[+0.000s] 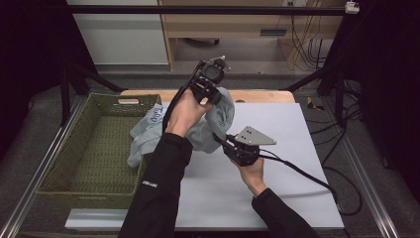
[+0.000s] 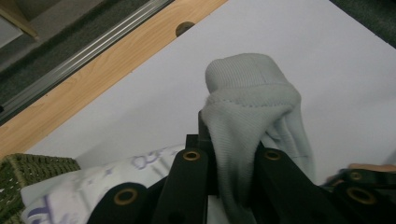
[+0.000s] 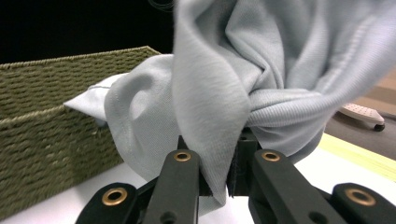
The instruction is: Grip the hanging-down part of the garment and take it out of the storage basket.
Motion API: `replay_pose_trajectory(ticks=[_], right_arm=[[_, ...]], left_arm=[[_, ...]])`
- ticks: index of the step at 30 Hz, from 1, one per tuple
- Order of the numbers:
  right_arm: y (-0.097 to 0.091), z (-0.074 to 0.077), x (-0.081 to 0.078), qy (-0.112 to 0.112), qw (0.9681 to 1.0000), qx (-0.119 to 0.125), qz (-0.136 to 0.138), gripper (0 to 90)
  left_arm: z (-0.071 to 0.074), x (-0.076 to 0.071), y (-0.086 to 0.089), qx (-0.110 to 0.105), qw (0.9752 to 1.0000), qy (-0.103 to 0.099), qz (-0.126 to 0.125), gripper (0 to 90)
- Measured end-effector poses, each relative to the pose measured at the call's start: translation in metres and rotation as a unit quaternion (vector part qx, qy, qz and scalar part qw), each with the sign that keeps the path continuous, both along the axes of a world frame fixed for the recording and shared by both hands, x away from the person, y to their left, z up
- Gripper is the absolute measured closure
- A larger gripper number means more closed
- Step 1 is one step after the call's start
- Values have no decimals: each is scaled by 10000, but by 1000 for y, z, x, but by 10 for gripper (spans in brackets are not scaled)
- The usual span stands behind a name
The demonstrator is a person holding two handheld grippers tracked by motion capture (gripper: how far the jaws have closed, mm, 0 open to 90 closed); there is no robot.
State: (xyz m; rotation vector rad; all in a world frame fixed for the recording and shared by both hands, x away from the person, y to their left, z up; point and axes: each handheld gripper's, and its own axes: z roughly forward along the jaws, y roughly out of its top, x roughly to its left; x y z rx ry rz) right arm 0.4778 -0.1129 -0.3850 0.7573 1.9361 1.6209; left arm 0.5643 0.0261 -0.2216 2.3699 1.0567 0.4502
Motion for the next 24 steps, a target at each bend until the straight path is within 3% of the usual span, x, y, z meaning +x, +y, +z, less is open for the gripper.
replay_pose_trajectory(ticks=[12,17,24], right_arm=[[-37,19,-26,-99,9999,-95,67,841],[-59,28,-30,-145,9998,29,-108,841],[-73,36,-31,-224,9993,75,-294,841]], left_arm=[[-3,-3,-3,6,9999,55,-96,849],[-4,-4,-7,-52,9998,80,-167,849],[-4,-5,-15,-7,9995,123,-277,849]])
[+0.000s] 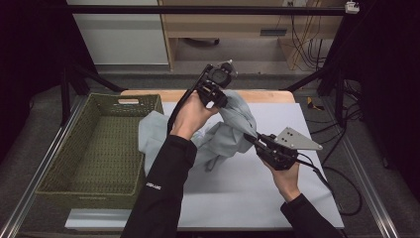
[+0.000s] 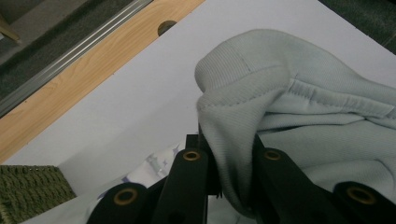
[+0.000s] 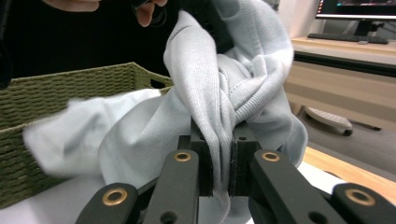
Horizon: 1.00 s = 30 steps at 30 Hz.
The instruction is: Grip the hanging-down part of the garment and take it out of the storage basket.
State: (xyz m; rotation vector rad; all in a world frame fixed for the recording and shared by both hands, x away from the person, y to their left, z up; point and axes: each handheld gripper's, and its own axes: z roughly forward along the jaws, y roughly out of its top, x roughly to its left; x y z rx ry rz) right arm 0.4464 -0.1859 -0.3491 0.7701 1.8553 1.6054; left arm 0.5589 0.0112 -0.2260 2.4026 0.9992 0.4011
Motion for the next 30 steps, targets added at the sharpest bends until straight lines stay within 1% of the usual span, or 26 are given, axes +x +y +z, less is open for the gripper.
replay_pose_trajectory(ticks=[5,7,8,9,10,11,12,14,15,16,17,19,20,21,22,23,24,25,26,27,28,29,30], right_arm=[[-7,4,-1,-81,9999,-27,-108,840],[-8,4,-1,-96,9998,-52,-179,840],[-8,4,-1,-121,9997,-50,-188,840],[-7,2,-1,-58,9998,-19,-174,839],[-7,2,-1,-58,9998,-19,-174,839],[-7,0,-1,-54,9999,-36,-153,837],[-5,-4,0,16,9999,-97,-114,833],[-2,-12,1,100,9998,-186,-64,820],[2,-21,2,203,9993,-306,-33,789],[3,-24,2,254,9992,-323,-9,768],[3,-24,2,254,9992,-323,-9,768],[6,-30,2,265,9991,-321,-8,681],[7,-32,2,300,9991,-306,11,646],[7,-34,2,340,9991,-260,46,573],[7,-35,1,337,9992,-229,17,481],[6,-36,1,319,9994,-167,18,416],[5,-36,0,271,9996,-91,74,342],[3,-34,-3,201,9998,-6,-1,190],[2,-32,-5,253,9996,82,-37,133],[0,-30,-6,257,9995,153,-115,88],[0,-30,-6,257,9995,153,-115,88],[-4,-28,-8,206,9993,156,-271,48],[-5,-28,-10,194,9992,209,-293,37]], left_arm=[[-1,0,-1,24,10000,20,-31,849],[-1,0,-1,-4,10000,19,-13,849],[-2,0,-1,21,10000,29,-28,849],[-2,0,-1,21,10000,29,-28,849],[-3,0,-1,53,10000,25,-32,849],[-4,0,-1,30,10000,20,3,849],[-5,1,0,80,10000,30,-11,849],[-7,1,1,87,10000,20,-13,849],[-9,1,2,106,9999,19,13,849],[-11,2,3,92,10000,35,15,849],[-11,2,3,92,10000,35,15,849],[-13,2,4,79,10000,15,35,849],[-14,2,5,71,10000,42,13,849],[-15,2,5,85,10000,44,1,849],[-16,2,5,75,10000,36,-6,849],[-17,2,5,79,10000,35,-14,849],[-18,2,5,84,10000,35,-15,849],[-18,2,4,92,9999,44,-32,849],[-19,2,4,67,9999,50,-71,849],[-20,3,4,48,9999,47,-80,849],[-20,3,4,48,9999,47,-80,849],[-21,2,4,21,10000,40,-85,849],[-22,2,4,11,9999,51,-94,848]])
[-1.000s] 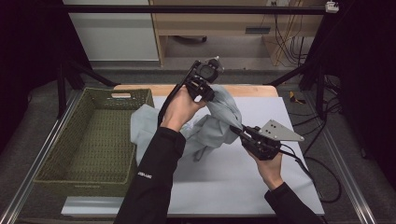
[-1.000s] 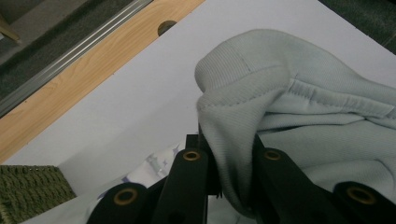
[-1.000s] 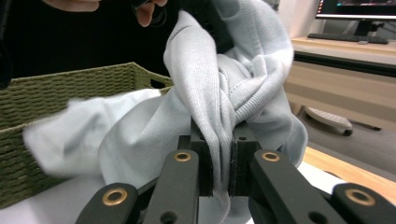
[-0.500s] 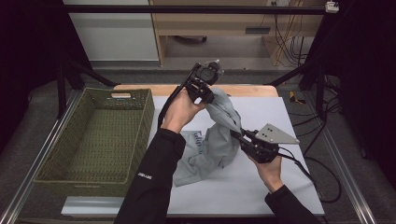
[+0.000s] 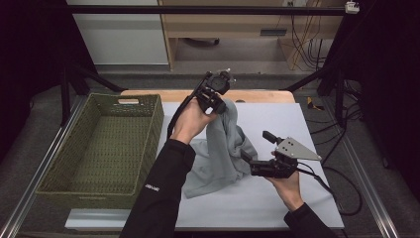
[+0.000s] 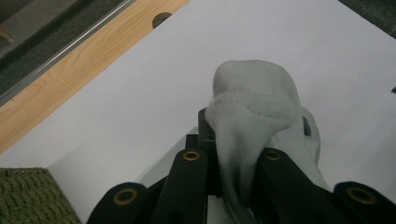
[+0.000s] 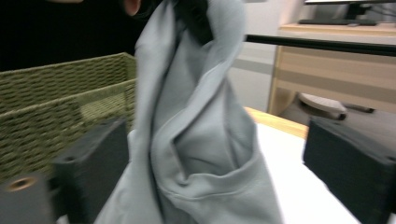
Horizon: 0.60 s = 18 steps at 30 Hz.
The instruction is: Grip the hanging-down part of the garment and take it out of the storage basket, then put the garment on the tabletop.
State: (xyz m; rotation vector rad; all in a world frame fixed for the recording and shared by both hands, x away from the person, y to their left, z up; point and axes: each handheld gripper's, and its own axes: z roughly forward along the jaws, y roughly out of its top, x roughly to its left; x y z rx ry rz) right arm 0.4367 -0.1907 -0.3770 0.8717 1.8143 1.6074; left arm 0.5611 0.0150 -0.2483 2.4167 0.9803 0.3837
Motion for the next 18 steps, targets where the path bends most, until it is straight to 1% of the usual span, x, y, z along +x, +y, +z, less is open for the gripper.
replay_pose_trajectory(ticks=[1,2,3,4,5,6,7,8,9,10,11,12,13,14,16,17,18], right_arm=[[-2,-1,-1,-34,10000,36,-49,31],[-3,-2,-1,-32,9999,142,-62,24],[-6,-4,-2,-17,9999,96,-99,18],[-7,-5,-3,63,9997,185,-119,14],[-10,-7,-3,72,9998,121,-161,13],[-13,-10,-2,2,9998,99,-144,13],[-15,-11,-3,73,9998,109,-161,13],[-18,-12,-3,85,9997,103,-215,13],[-19,-13,-4,124,9996,147,-228,13],[-19,-13,-4,124,9996,147,-228,13],[-25,-16,-4,112,9996,129,-245,12],[-25,-16,-4,112,9996,129,-245,12],[-28,-17,-4,48,9997,106,-233,11],[-29,-17,-6,165,9993,191,-265,11],[-36,-20,-8,154,9994,105,-292,7],[-36,-20,-8,154,9994,105,-292,7],[-37,-20,-9,187,9991,199,-316,6]], left_arm=[[-3,-1,0,-4,10000,-12,-34,848],[-5,-2,0,24,10000,-4,-70,848],[-7,-3,0,41,9999,2,-102,848],[-7,-3,0,41,9999,2,-102,848],[-11,-4,-1,12,9999,3,-144,848],[-12,-4,0,7,9999,18,-170,848],[-12,-4,0,7,9999,18,-170,848],[-15,-5,0,-21,9999,13,-170,848],[-20,-5,-1,15,9997,33,-228,848],[-20,-5,-1,15,9997,33,-228,848],[-25,-7,-2,45,9996,51,-260,847],[-25,-7,-2,45,9996,51,-260,847],[-27,-8,-2,47,9995,46,-308,847],[-31,-9,-2,22,9995,24,-321,847],[-36,-11,-2,17,9993,15,-370,846],[-39,-12,-2,35,9993,33,-371,846],[-42,-12,-2,11,9993,-12,-384,846]])
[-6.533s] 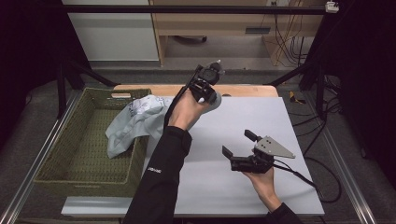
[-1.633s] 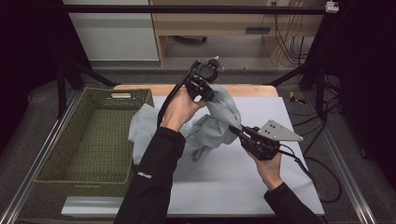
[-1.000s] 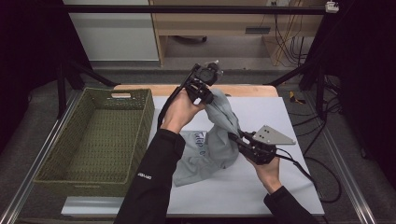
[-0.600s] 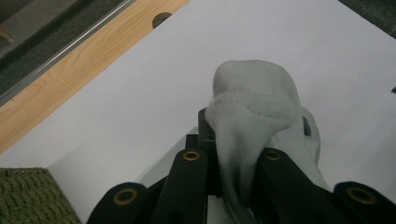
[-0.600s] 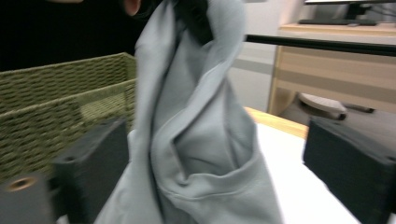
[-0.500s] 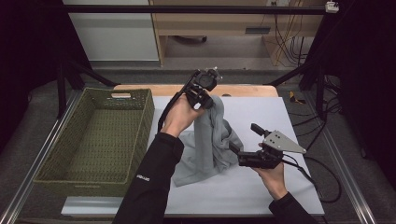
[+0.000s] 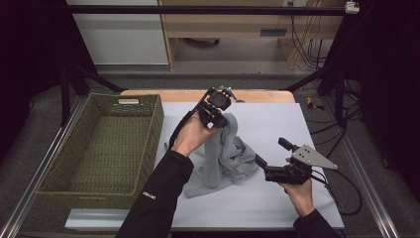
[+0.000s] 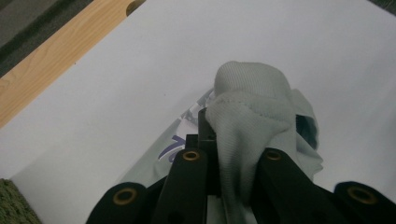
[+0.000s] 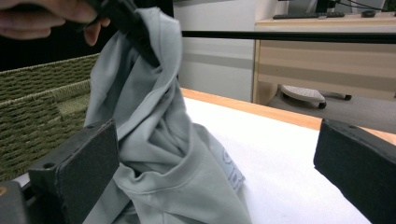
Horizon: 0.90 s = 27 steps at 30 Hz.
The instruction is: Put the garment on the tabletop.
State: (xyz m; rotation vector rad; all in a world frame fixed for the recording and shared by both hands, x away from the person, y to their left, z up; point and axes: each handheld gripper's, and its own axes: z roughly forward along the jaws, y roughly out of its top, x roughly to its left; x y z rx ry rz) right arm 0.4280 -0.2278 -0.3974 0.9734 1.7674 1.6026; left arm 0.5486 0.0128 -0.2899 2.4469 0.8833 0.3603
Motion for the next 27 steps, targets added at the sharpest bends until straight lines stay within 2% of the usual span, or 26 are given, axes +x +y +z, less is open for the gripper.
replay_pose_trajectory(ticks=[2,3,4,5,6,7,8,9,10,13,15,16,17,19,20,21,22,24,27], right_arm=[[-4,-2,-1,-9,10000,-20,-66,5],[-7,-3,-1,-68,9999,-66,-36,5],[-7,-4,-3,-15,10000,18,-57,5],[-8,-5,-4,67,10000,46,-56,5],[-10,-7,-4,36,10000,-21,-82,5],[-10,-9,-3,31,10000,26,-91,5],[-12,-10,-3,18,9999,-56,-88,5],[-12,-11,-3,21,10000,-16,-77,5],[-12,-11,-3,21,10000,-16,-77,5],[-15,-13,-4,70,9999,-69,-85,5],[-16,-14,-4,27,9999,-117,-68,5],[-15,-14,-4,60,9999,-94,-68,5],[-14,-14,-5,141,9999,-18,-60,5],[-15,-14,-4,69,9999,-48,-70,4],[-14,-14,-5,142,9998,-5,-99,4],[-14,-14,-5,141,9999,-14,-100,5],[-15,-14,-5,126,9999,-26,-96,4],[-16,-14,-6,111,9999,-55,-89,4],[-15,-13,-6,142,9999,31,-89,4]], left_arm=[[-5,-2,1,-101,9999,12,-8,846],[-8,-2,0,-78,10000,10,-42,846],[-12,-4,0,-104,9999,27,-60,845],[-14,-5,-1,-94,9999,25,-73,844],[-18,-6,-2,-83,9999,47,-111,843],[-25,-9,-4,-55,9998,35,-187,842],[-25,-9,-4,-55,9998,35,-187,842],[-32,-10,-5,-69,9997,85,-207,841],[-32,-10,-5,-69,9997,85,-207,841],[-45,-7,-9,74,9994,183,-285,833],[-47,-7,-10,22,9995,186,-264,820],[-47,-6,-11,-19,9995,187,-253,773],[-45,-6,-11,-67,9995,195,-251,651],[-40,-7,-8,-100,9995,122,-285,547],[-37,-9,-8,-228,9995,64,-230,495],[-34,-9,-5,-223,9994,29,-269,450],[-32,-11,-4,-386,9991,-17,-202,402],[-27,-15,0,-501,9983,-254,-129,333],[-21,-20,6,-623,9972,-397,-122,253]])
